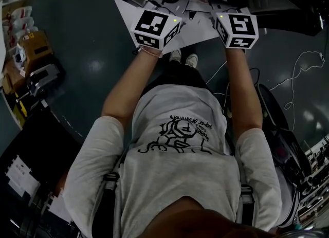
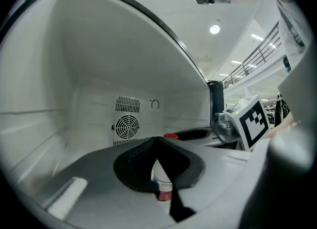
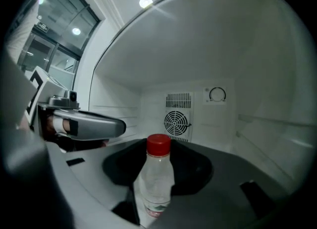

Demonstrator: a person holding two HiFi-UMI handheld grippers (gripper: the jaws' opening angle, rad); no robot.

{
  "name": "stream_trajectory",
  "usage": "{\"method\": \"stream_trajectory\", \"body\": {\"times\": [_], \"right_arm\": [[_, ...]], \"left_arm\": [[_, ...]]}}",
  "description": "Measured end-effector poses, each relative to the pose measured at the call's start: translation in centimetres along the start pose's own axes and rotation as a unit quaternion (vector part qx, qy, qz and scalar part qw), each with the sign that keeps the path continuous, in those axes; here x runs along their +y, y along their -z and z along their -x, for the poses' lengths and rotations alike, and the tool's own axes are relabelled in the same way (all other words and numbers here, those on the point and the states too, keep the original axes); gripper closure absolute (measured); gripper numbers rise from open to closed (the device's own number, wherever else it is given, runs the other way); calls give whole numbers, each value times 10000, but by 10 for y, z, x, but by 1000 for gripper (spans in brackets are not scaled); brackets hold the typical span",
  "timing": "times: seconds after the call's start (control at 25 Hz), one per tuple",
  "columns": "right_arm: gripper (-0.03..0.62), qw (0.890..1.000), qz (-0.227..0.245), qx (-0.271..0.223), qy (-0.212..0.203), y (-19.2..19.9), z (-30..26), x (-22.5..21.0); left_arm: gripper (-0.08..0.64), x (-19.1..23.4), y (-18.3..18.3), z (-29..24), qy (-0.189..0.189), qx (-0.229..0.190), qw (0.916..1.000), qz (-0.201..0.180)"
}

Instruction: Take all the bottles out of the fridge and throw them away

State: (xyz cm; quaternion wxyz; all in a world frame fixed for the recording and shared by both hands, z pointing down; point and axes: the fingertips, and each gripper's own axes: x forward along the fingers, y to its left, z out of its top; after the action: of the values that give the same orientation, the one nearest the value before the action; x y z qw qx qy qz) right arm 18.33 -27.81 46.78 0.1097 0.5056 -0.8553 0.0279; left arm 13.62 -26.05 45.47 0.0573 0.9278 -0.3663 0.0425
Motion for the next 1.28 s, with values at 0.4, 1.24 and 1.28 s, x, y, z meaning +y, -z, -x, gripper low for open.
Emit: {"method": "stream_trajectory", "body": {"times": [0.4,1.24,1.28], "right_arm": [[442,10000,-78,1,-22,-15,28,5],[442,9994,-167,45,-315,-59,85,23],[442,9994,-157,42,-311,-62,87,24]], "left_arm": [[551,-18,-15,12,182,-51,9998,-13],[551,-54,-68,39,481,-277,9984,103],[551,-55,-71,40,506,-285,9982,114]]}}
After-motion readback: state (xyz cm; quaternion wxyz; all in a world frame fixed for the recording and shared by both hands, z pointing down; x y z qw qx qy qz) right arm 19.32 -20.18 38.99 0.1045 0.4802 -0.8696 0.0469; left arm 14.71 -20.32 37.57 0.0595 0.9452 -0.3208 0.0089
